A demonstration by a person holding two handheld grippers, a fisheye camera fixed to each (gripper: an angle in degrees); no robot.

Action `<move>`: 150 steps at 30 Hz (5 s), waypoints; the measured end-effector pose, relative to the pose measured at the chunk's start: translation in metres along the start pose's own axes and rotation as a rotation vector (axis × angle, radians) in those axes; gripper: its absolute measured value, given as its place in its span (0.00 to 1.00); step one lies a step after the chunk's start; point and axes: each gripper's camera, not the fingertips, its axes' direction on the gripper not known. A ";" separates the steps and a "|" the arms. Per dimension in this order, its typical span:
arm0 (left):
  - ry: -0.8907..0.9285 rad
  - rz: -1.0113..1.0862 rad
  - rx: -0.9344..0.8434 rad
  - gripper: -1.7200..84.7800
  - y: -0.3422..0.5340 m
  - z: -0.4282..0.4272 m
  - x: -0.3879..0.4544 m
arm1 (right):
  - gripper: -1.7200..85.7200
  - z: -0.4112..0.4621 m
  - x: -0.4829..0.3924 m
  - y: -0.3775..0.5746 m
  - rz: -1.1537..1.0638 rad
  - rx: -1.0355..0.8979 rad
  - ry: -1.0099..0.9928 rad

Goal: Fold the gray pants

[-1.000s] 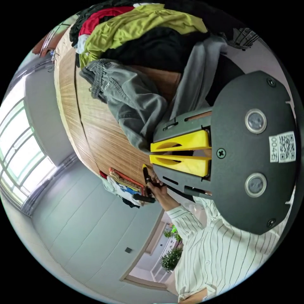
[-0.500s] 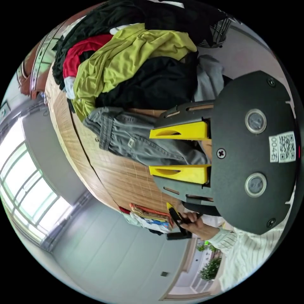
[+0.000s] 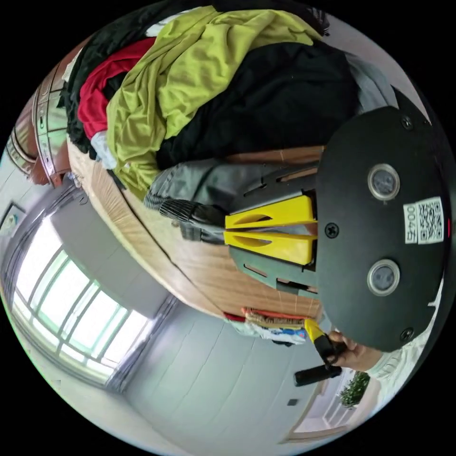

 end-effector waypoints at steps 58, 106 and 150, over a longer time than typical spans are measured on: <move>-0.160 0.011 -0.074 0.16 0.041 0.019 -0.104 | 0.15 0.251 -0.304 0.060 -1.034 -0.603 0.014; -0.315 0.163 -0.052 0.12 0.023 0.037 -0.112 | 0.01 0.368 -0.505 0.014 -1.670 -1.126 -0.014; 0.061 -0.024 0.054 0.12 -0.061 -0.008 -0.292 | 0.08 0.282 -0.239 -0.094 -0.782 -0.720 0.006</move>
